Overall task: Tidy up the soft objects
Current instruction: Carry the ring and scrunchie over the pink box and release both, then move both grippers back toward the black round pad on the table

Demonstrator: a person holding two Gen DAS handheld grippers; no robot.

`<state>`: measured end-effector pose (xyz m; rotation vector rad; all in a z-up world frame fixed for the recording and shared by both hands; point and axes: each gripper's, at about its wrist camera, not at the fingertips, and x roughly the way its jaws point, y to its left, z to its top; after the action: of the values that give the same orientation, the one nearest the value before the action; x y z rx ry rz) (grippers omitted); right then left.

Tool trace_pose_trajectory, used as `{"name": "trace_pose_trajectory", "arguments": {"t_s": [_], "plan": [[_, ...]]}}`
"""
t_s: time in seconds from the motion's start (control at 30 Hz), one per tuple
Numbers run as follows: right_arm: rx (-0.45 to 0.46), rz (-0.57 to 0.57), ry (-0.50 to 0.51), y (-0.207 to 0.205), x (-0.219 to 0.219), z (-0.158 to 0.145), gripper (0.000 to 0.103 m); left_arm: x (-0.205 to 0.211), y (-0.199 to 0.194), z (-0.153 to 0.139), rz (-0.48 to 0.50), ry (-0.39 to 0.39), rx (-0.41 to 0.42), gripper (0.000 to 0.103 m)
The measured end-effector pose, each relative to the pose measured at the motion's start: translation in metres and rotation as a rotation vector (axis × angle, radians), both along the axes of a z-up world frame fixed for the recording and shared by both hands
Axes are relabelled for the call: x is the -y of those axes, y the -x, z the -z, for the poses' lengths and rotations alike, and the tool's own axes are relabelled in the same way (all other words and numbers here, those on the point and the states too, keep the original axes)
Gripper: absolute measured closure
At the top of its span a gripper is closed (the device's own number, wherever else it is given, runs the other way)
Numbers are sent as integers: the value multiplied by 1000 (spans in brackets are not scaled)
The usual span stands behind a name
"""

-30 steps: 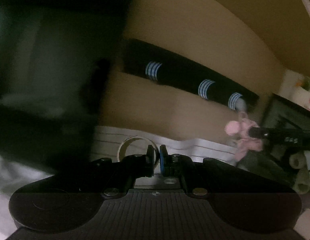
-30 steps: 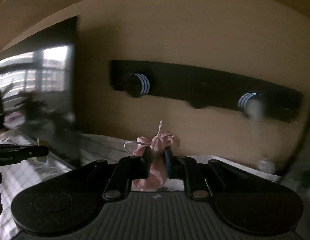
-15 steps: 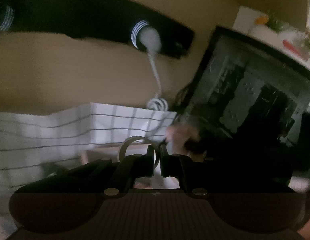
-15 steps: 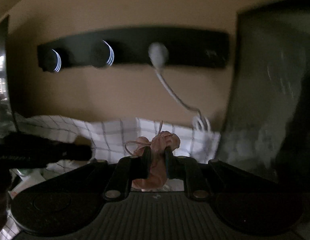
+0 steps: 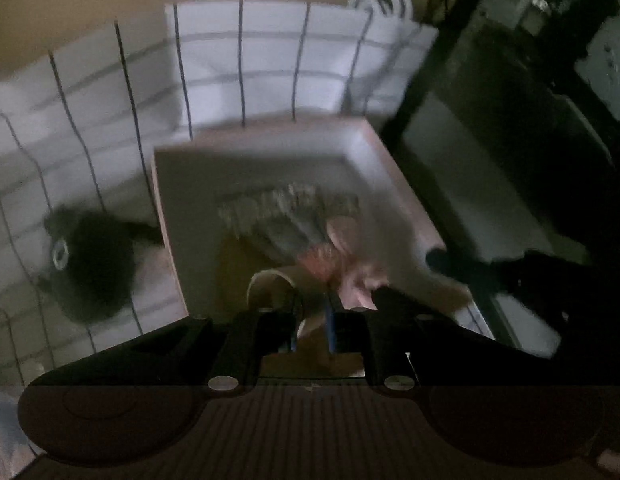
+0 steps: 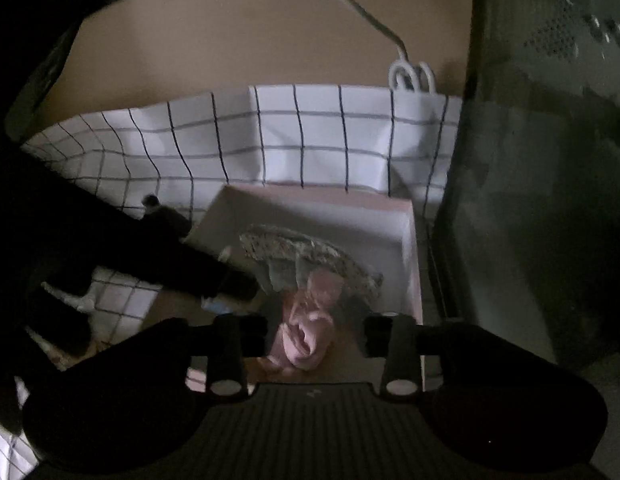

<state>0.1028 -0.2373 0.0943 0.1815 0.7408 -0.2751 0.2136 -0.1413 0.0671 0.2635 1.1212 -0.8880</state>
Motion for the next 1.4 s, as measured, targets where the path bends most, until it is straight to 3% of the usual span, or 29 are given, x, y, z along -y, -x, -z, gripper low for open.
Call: {"name": "trace_pose_trajectory", "arguments": {"t_s": [0.1,0.3,0.5,0.77,0.9,1.03,1.23,1.4], "plan": [[-9,15,-10,3,3,0,52,-16,-1,-1,-33,50,-18,87],[75,73,15,33,-5,-15,52,-74,0,-43,-138,340,49,87],[145,21,15,68,-37,-27,47,-127,14,-71,-171,458,109,87],[114,-244,29,63,-128,-22,47,-267,43,-56,-379,429,199,87],[65,-377,49,52,-179,-11,47,-358,44,-31,-605,349,210,87],[21,-485,47,42,-225,-3,47,-435,44,-9,-806,355,153,87],[-9,-619,100,22,-284,1,47,-461,44,20,-851,356,85,87],[18,-650,168,-4,-313,-5,47,-466,47,45,-848,376,29,87]]}}
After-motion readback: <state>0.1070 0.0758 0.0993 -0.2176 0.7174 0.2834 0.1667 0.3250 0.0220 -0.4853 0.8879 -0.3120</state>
